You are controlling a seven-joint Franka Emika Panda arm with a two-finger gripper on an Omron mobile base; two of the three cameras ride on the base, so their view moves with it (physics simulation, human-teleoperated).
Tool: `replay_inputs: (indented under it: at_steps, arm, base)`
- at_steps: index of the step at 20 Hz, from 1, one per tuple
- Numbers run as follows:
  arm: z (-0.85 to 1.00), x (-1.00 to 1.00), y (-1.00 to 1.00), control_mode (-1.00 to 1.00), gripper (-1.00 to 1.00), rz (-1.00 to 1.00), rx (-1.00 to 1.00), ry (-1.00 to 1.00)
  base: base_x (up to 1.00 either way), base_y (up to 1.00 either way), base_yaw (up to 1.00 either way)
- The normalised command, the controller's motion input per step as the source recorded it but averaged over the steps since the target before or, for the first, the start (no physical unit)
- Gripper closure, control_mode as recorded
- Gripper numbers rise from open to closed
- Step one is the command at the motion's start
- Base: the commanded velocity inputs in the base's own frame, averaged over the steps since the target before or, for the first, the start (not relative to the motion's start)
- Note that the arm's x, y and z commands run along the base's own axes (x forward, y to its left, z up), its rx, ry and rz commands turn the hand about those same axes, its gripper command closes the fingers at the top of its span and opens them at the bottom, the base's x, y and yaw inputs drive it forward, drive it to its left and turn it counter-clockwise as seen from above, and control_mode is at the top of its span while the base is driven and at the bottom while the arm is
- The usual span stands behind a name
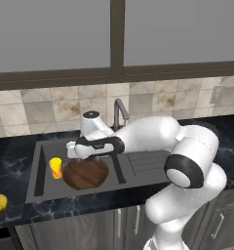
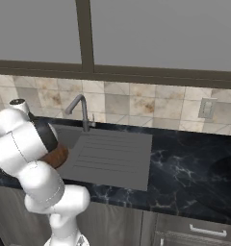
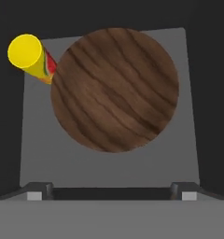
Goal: Remove the lemon and bell pepper from the sink. Then move the bowl and cup from the counter to the sink for washing.
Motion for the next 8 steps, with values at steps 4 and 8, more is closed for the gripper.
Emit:
replay_inputs:
  at_steps: [4, 8]
  arm:
    - [0.29, -0.31, -0.40, -1.00, -1.00, 0.00, 0.07, -0.06]
    - [0.32, -0.28, -0.40, -1.00, -1.00, 0.00, 0.03, 0.00]
  base:
    - [0.00, 0.00, 0.00]
    - [0.00, 0.00, 0.00]
